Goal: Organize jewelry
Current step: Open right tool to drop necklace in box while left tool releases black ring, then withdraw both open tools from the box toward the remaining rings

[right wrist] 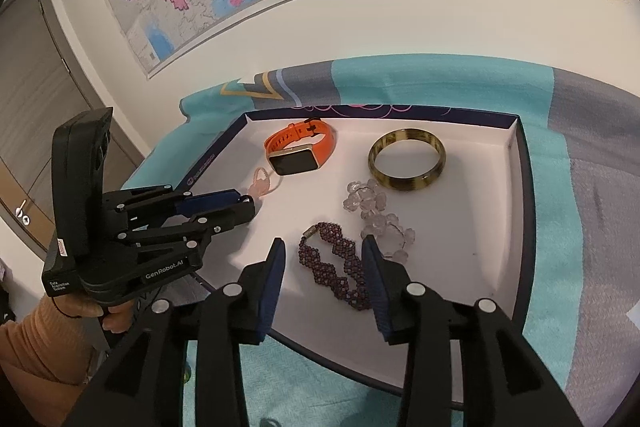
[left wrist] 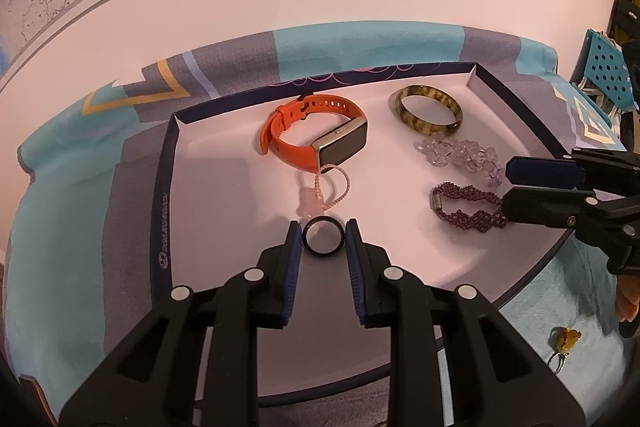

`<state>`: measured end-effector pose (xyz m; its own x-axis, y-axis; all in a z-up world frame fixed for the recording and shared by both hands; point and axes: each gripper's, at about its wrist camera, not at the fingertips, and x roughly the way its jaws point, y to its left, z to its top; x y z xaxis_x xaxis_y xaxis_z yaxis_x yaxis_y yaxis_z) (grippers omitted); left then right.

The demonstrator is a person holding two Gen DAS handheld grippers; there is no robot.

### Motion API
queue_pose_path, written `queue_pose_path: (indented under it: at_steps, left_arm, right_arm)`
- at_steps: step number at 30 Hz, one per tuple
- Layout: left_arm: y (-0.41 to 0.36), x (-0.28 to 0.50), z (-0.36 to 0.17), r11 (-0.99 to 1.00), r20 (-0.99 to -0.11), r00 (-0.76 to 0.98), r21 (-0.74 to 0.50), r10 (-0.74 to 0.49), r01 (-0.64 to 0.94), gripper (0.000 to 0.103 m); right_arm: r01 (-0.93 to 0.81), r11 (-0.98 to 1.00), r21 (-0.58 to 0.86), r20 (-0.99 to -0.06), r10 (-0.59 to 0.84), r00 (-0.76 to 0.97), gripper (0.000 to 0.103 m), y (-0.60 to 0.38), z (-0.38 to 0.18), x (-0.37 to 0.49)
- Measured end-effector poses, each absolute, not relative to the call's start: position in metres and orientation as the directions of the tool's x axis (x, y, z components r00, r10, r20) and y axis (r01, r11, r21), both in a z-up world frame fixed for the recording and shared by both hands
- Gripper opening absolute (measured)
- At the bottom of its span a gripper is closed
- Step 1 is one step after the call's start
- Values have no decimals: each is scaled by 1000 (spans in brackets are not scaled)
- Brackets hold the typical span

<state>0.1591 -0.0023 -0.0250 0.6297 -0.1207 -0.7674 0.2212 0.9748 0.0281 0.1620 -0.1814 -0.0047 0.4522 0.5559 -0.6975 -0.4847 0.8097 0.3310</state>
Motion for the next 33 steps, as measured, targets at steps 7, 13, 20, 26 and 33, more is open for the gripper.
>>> queue_pose_path:
  at_steps: [7,13,20,26,33]
  left_arm:
    - [0,158,-23,978,-758,641,21,-120,208,42]
    - [1,145,-10,979,-724,680,37,-114,203,64]
    - [13,108,16,981,-652,748,32,-125,191,84]
    - [27,74,21,980,-630,765,31,-132,195,84]
    - [35,42,8,977,-651,743,10,-157,214,77]
  right_arm:
    - [-471,820,326,-695,545,469,56,-185,-2,161]
    - [-477,831,287,-688,525,500,75,-185,5,151]
    - [-529,815,237,-662,534,526,88,-187,21,121]
    - [-550,810,203,-662,527,532,88,-194,25,93]
    - [-538,821,193,-702,499,509,87,-200,9,66]
